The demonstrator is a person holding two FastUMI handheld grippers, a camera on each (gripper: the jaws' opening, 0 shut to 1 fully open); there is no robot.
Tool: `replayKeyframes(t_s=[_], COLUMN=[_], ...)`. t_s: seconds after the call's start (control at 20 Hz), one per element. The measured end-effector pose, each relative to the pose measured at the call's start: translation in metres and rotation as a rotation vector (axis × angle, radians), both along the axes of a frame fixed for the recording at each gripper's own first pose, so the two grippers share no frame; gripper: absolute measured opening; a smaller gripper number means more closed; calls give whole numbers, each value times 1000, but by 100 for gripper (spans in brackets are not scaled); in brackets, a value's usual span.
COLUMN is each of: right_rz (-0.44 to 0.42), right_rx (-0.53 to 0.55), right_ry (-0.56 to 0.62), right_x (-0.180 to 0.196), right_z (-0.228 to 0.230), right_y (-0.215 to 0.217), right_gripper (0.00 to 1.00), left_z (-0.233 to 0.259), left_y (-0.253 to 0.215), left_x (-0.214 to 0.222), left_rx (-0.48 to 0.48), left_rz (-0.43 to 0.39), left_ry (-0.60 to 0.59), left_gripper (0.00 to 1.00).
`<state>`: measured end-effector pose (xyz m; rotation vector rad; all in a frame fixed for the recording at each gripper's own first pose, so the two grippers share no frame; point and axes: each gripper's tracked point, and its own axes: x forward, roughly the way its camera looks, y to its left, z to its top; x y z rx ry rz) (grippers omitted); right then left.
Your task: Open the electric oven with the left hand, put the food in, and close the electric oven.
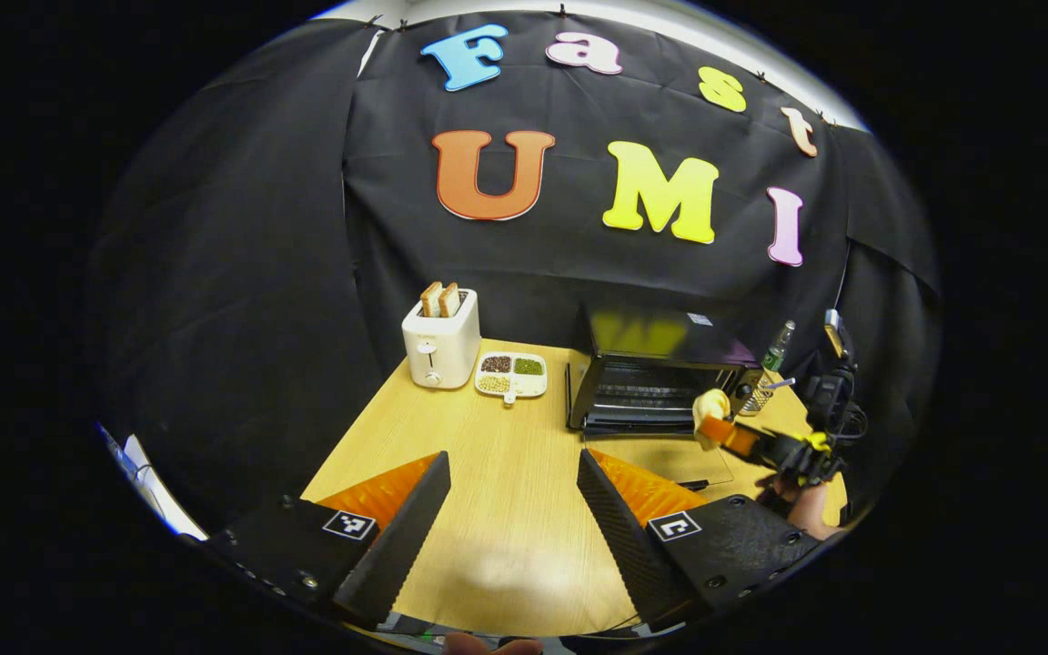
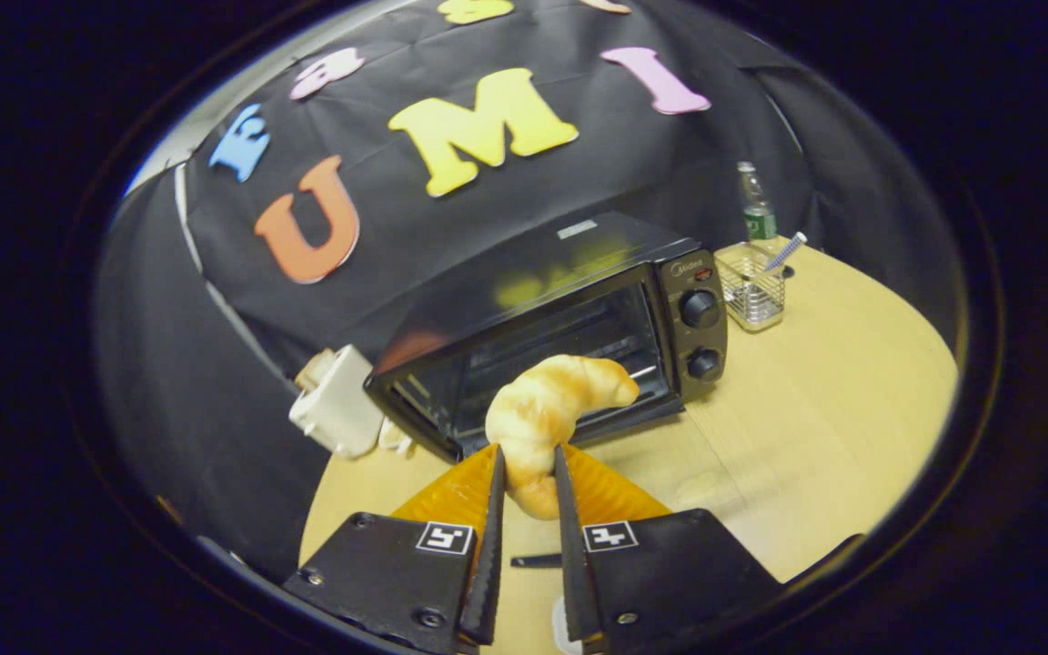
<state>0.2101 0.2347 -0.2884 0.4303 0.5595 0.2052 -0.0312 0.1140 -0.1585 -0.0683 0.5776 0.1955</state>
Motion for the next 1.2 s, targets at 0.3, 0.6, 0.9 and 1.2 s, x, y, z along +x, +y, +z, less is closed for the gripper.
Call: replayKeyframes(t_s=[0.3, 0.6, 0.9, 1.2], right_rz=[-192, -328, -361, -325], right_rx=[181, 297, 326, 312], right_ry=[7, -25, -47, -60], right_x=[64, 103, 131, 142], right_z=[-24, -42, -57, -62], right_y=[26, 30, 29, 29], right_gripper=[29, 29, 29, 31], left_z=[2, -1, -3, -8], left_y=[24, 36, 13, 13], left_x=[-5, -8, -8, -9], left_rx=[12, 10, 36, 39], left_rz=[11, 29, -33, -34], left_ry=[35, 67, 51, 61], left_gripper=[93, 93, 93, 95])
